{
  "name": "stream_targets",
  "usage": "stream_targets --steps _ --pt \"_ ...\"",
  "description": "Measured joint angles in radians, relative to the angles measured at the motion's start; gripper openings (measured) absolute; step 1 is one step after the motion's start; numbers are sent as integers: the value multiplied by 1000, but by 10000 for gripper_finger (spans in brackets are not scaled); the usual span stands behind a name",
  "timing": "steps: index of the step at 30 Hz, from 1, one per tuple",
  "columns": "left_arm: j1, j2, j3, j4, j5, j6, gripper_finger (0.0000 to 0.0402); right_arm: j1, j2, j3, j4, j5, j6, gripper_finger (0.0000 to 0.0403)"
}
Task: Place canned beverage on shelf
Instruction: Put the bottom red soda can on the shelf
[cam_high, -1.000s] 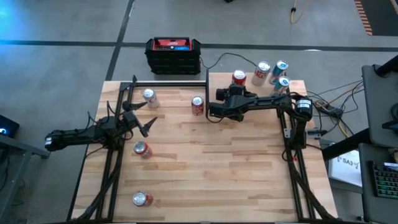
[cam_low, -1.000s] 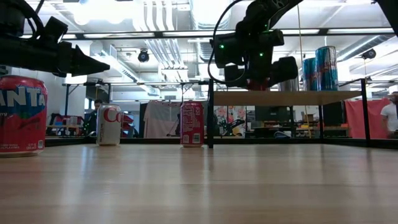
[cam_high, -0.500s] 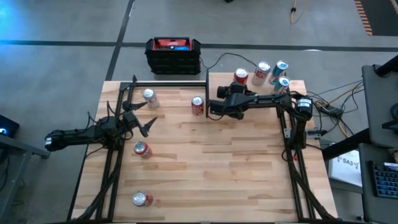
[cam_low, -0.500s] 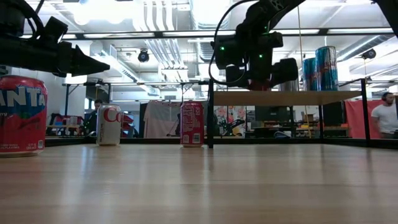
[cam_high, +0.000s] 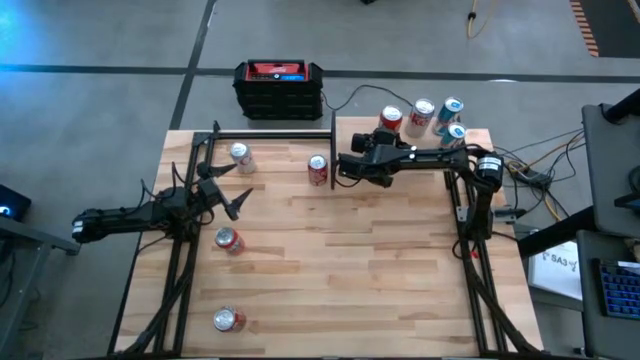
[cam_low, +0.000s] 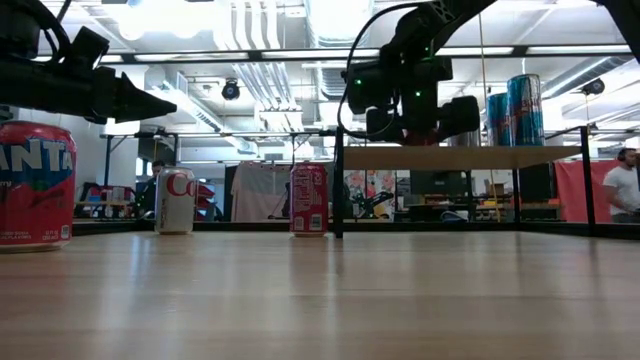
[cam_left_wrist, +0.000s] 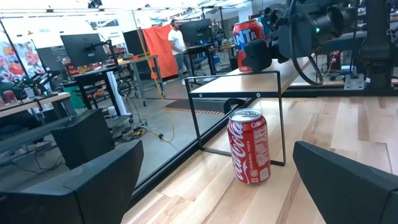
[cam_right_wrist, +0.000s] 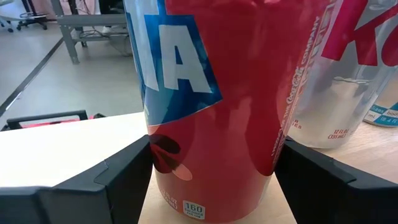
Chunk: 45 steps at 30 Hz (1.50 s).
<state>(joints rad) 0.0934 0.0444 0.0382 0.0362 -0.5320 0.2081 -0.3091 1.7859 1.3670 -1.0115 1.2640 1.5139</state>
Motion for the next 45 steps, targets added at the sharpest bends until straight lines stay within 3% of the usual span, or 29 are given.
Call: stream_targets --steps 18,45 --pt "0 0 0 0 0 0 399 -54 0 0 106 -11 -115 290" --pt "0 0 0 0 0 0 399 -78 -2 0 166 -37 -165 290"
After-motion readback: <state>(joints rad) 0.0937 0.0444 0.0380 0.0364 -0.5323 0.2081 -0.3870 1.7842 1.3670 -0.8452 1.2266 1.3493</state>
